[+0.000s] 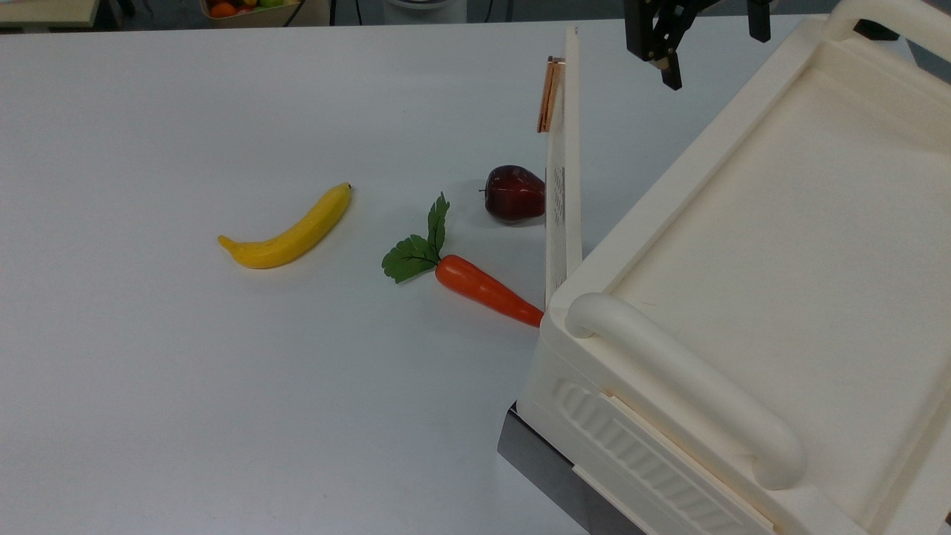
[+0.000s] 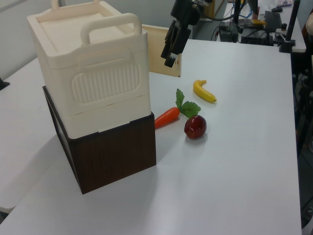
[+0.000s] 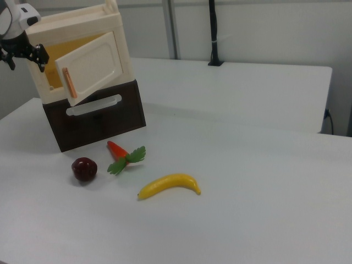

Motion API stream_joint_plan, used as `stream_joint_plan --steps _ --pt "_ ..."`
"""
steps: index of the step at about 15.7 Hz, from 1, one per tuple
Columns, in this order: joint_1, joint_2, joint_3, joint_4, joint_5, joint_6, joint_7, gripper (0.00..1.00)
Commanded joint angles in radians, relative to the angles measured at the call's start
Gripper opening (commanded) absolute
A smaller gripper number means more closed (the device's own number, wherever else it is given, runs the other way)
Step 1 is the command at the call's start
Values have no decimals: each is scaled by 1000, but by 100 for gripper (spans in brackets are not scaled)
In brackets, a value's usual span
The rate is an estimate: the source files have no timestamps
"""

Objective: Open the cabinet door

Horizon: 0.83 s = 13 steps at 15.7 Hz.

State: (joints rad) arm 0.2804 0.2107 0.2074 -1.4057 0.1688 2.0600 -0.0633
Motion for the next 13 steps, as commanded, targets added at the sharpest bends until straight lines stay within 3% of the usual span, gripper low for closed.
stream_joint_plan --steps 1,4,9,13 --pt "-3 -14 -17 -25 -8 14 19 100" --pt "-47 -14 -29 -35 -9 3 19 100" --pt "-86 -14 -112 -50 -11 -3 16 100" --pt "-102 -14 -146 -84 -12 -30 17 100"
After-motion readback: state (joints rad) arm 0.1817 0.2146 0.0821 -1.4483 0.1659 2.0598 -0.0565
